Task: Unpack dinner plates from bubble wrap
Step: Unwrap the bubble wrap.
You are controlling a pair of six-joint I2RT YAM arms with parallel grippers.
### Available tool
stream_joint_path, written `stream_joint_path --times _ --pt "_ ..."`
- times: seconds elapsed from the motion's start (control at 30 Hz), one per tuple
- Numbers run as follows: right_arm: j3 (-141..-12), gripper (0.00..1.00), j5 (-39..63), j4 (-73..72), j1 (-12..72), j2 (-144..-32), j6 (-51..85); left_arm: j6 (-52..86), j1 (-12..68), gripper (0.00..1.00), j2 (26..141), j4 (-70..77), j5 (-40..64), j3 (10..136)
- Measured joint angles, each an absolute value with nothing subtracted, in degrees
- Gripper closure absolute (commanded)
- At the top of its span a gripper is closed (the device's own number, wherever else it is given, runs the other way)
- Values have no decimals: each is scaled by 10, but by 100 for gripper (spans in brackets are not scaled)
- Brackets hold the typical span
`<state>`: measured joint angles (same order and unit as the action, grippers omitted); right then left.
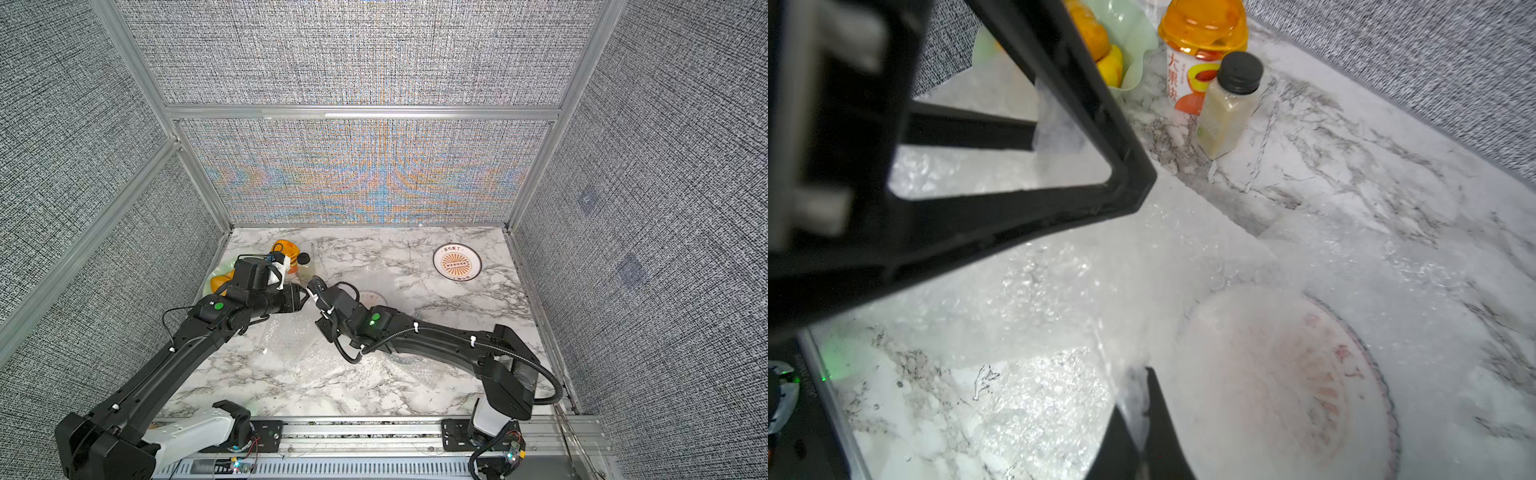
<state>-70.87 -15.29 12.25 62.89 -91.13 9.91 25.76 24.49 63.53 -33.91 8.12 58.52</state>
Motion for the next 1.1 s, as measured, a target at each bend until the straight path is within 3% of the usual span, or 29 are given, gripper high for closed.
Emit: stream_joint_path --times 0.23,0.47,0.83,0.97,1.1 --pt "-565 100 -221 55 591 -748 179 269 243 1 556 -349 39 644" --pt "-418 100 -296 41 522 -602 315 250 243 1 565 -378 21 677" --pt "-301 100 -340 122 455 -524 538 212 244 1 637 -365 97 602" --pt "-254 80 -337 130 454 -484 602 205 250 1 674 -352 123 581" --pt "-226 40 -335 140 453 -415 619 198 266 1 705 -343 137 569"
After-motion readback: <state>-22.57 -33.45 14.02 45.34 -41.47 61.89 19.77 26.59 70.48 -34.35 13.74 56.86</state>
